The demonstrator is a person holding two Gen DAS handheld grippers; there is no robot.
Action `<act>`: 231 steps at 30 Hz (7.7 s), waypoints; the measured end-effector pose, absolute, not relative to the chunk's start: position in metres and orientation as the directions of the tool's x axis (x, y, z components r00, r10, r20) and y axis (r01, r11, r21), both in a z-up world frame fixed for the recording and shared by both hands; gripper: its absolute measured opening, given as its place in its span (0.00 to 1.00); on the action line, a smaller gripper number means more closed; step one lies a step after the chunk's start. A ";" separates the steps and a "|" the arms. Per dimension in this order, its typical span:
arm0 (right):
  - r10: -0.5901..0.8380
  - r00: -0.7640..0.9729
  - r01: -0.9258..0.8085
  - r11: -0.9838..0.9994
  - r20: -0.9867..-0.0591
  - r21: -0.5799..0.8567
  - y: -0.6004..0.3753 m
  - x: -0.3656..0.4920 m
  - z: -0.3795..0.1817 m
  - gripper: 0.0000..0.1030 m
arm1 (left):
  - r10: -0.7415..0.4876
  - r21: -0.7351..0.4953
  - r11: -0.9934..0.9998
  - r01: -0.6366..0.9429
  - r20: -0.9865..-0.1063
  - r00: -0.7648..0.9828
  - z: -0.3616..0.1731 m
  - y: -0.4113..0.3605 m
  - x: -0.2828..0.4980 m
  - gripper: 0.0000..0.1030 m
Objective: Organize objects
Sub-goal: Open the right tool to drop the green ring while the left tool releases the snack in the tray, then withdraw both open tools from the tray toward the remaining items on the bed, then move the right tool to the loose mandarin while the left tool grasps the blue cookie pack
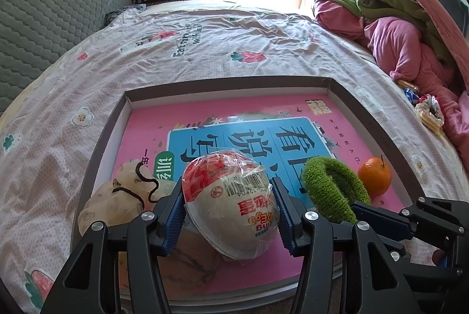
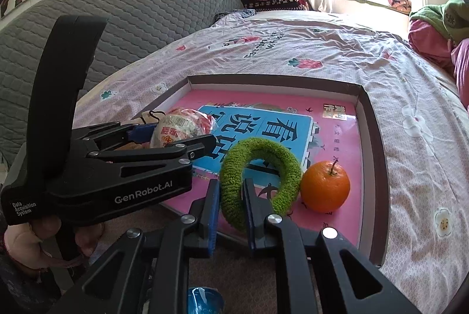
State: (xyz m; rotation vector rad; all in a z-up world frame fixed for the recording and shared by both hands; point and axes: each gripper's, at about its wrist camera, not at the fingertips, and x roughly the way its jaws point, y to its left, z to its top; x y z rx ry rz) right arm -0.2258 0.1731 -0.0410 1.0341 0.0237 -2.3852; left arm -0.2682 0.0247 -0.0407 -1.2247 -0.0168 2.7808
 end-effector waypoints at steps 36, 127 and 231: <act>-0.450 -0.631 0.411 -0.885 -0.633 0.219 0.209 -0.221 -0.016 0.42 | 0.056 -0.008 -0.997 -0.076 -0.754 -0.655 -0.043 0.043 -0.277 0.55; -0.379 -0.780 0.402 -0.913 -0.497 0.066 0.214 -0.152 0.035 0.51 | 0.036 -0.008 -0.999 -0.039 -0.626 -0.779 0.060 0.025 -0.167 0.68; -0.270 -0.686 0.320 -0.946 -0.676 0.053 0.231 -0.089 -0.032 0.62 | 0.139 -0.079 -0.988 -0.130 -0.816 -0.562 -0.052 0.056 -0.097 0.70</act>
